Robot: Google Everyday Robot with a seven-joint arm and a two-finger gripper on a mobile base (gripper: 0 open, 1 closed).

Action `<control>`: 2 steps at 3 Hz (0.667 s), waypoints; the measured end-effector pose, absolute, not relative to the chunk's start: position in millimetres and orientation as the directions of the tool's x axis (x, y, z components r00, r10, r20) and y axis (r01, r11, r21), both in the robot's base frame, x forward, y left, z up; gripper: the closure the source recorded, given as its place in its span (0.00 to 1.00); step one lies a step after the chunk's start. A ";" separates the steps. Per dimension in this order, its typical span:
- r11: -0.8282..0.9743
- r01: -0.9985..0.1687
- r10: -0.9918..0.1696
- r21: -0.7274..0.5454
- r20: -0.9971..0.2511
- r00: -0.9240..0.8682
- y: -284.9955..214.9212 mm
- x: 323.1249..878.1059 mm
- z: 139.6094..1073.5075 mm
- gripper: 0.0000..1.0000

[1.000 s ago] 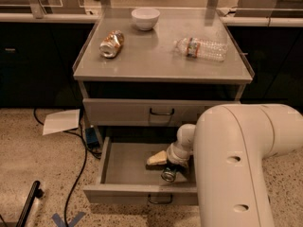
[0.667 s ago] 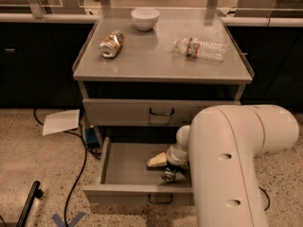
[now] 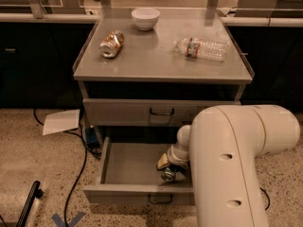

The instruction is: Pick green can from middle drawer and place on counter

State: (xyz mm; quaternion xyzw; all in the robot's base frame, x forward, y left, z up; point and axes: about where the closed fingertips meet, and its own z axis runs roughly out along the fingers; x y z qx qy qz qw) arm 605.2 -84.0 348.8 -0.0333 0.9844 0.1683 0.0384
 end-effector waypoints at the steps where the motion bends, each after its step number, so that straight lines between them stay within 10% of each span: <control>1: 0.941 -0.078 -0.053 0.329 -0.087 -0.995 -83.9 605.2 348.8 0.66; 2: 0.941 -0.078 -0.053 0.329 -0.087 -0.995 -83.9 605.2 348.7 0.89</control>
Offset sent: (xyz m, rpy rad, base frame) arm 0.0000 0.0000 0.0000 0.0000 0.0000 0.0000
